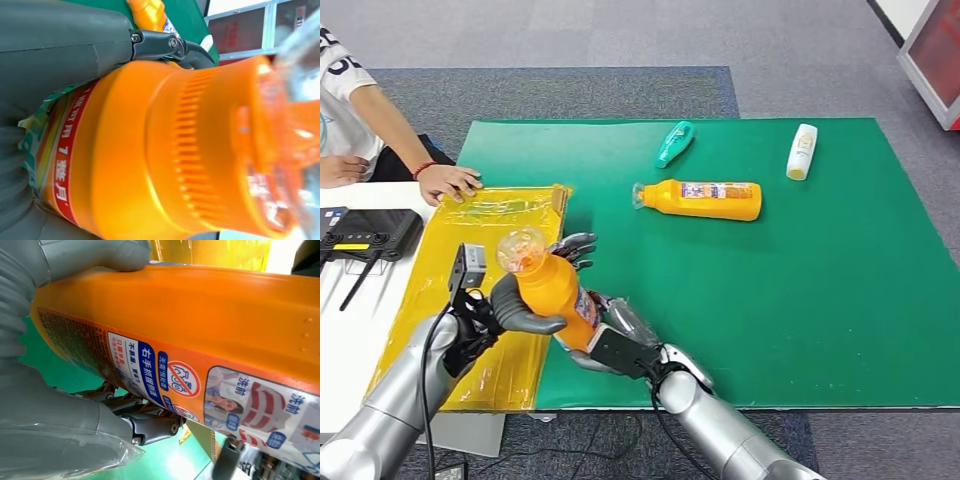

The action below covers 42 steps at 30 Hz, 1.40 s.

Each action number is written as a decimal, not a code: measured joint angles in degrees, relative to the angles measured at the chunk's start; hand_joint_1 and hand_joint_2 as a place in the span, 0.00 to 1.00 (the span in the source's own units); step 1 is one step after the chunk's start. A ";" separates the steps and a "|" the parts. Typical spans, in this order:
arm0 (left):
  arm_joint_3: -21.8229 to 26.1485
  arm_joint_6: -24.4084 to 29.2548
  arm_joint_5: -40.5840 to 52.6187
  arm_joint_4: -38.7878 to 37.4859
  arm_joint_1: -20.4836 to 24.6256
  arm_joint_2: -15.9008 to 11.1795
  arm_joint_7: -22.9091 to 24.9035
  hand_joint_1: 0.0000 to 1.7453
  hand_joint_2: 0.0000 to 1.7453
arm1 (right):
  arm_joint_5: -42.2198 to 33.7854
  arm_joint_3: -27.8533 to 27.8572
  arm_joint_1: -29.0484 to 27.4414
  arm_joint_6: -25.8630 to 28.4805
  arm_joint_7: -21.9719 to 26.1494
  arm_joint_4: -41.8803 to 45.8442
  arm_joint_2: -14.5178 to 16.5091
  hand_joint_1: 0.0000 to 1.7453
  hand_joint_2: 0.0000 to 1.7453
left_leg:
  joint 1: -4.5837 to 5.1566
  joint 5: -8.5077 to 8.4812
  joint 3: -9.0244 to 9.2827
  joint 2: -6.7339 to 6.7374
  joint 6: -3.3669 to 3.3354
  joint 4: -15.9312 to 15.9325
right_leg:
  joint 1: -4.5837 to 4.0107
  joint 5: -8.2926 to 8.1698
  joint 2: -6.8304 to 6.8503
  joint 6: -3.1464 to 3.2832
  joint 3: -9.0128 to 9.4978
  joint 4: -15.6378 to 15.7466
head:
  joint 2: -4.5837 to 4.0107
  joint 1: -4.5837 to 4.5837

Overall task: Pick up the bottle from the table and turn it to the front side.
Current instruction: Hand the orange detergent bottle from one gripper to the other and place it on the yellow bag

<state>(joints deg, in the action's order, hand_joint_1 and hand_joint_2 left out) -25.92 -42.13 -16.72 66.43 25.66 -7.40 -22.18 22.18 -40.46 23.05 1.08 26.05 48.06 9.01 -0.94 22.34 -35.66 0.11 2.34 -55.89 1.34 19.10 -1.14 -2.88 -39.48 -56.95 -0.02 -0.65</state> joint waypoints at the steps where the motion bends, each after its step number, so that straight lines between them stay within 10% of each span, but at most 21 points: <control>1: -0.01 0.01 0.00 0.15 0.06 -0.03 0.04 0.00 1.00 | 0.02 0.00 -0.01 0.02 0.00 -0.05 0.00 1.00 1.00 | 0.00 0.00 0.00 0.00 0.00 0.00 | 0.00 0.00 0.00 0.00 0.00 0.00 | 0.00 0.01; 13: -0.48 0.36 -0.55 1.37 0.42 -0.35 0.68 0.00 1.00 | 0.93 0.02 -0.01 1.01 0.00 -0.08 0.00 1.00 1.00 | 0.00 0.00 0.00 0.00 0.00 0.00 | 0.00 0.00 0.00 0.00 0.00 0.00 | 0.00 0.01; 17: -0.68 0.36 -0.74 1.37 0.42 -0.44 0.70 1.00 1.00 | 1.24 0.05 0.00 1.54 -0.01 -0.08 0.00 1.00 1.00 | 0.00 0.00 -0.01 0.00 0.00 0.00 | 0.00 0.00 0.00 0.00 0.00 0.00 | 0.00 0.01; 32: -1.19 1.07 -0.86 1.37 0.47 -0.50 1.37 1.00 1.00 | 1.03 0.67 -0.69 3.33 -0.02 1.24 -0.05 0.99 1.00 | 0.00 0.00 -0.01 0.00 0.00 0.00 | 0.00 0.00 0.00 0.00 0.00 0.00 | 0.00 0.01; 37: -1.24 1.09 -1.16 1.43 0.48 -0.57 1.16 1.00 1.00 | -0.13 1.03 -1.60 3.34 0.11 3.09 -0.32 0.82 1.00 | 0.00 0.00 -0.02 0.00 0.00 0.00 | 0.00 0.00 0.00 0.00 0.00 0.00 | 0.00 0.01; 41: -1.28 1.11 -1.27 1.48 0.57 -0.57 1.01 1.00 1.00 | -0.45 1.51 -2.09 3.21 0.16 4.24 -0.56 0.06 1.00 | 0.00 0.00 -0.03 0.00 0.00 0.00 | 0.00 0.00 0.00 0.00 0.01 0.00 | 0.00 0.01; 42: -1.29 1.17 -1.23 1.48 0.59 -0.59 1.04 1.00 1.00 | -0.52 1.56 -2.11 3.20 0.37 4.53 -0.57 0.00 1.00 | 0.00 0.00 -0.02 0.00 0.00 0.00 | 0.00 0.00 0.00 0.00 0.00 0.00 | 0.00 0.01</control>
<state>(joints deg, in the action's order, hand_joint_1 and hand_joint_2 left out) -27.22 -40.97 -17.95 67.91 26.26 -7.99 -21.14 21.67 -38.90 20.94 4.28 26.42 52.59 8.44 -0.94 22.34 -35.68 0.11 2.34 -55.89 1.34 19.10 -1.14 -2.88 -39.47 -56.95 -0.02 -0.64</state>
